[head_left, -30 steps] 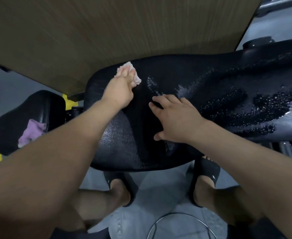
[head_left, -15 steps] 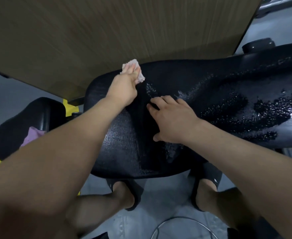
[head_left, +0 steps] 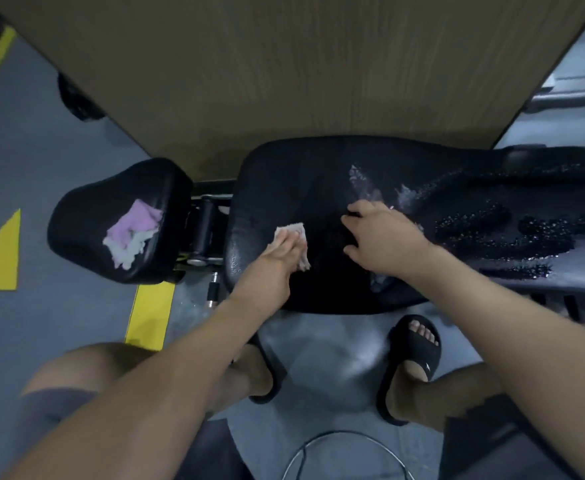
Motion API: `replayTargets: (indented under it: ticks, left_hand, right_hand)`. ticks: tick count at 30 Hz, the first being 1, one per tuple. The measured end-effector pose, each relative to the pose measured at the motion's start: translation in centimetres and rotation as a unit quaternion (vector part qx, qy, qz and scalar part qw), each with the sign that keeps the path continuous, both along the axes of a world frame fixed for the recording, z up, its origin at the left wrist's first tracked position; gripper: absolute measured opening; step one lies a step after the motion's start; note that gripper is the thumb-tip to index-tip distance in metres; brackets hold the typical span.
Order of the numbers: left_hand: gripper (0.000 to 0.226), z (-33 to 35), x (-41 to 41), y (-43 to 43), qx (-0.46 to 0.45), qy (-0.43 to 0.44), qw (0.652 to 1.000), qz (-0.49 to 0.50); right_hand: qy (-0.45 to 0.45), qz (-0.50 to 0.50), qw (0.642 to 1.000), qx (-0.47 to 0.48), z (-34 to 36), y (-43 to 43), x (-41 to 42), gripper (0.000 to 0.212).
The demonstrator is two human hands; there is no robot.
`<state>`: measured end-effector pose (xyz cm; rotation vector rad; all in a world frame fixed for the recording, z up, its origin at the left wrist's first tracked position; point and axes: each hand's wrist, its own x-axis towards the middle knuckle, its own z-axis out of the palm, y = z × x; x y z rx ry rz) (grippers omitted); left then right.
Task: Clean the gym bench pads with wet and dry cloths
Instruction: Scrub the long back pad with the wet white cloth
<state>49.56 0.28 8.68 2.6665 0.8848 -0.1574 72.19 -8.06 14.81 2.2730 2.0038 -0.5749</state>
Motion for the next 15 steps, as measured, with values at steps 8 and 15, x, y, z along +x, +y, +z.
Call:
replayTargets:
  ticks: [8,15]
  left_hand:
    - [0.059,0.4,-6.1,1.2,-0.003,0.039,0.992,0.12]
    - [0.044,1.2,-6.9,-1.2,-0.069,-0.097,0.961,0.249]
  right_hand:
    - [0.021,-0.047,0.994,0.097,-0.3,-0.3,-6.2,0.047]
    - [0.032,-0.158,0.986,0.042,-2.2,3.6,-9.2,0.068]
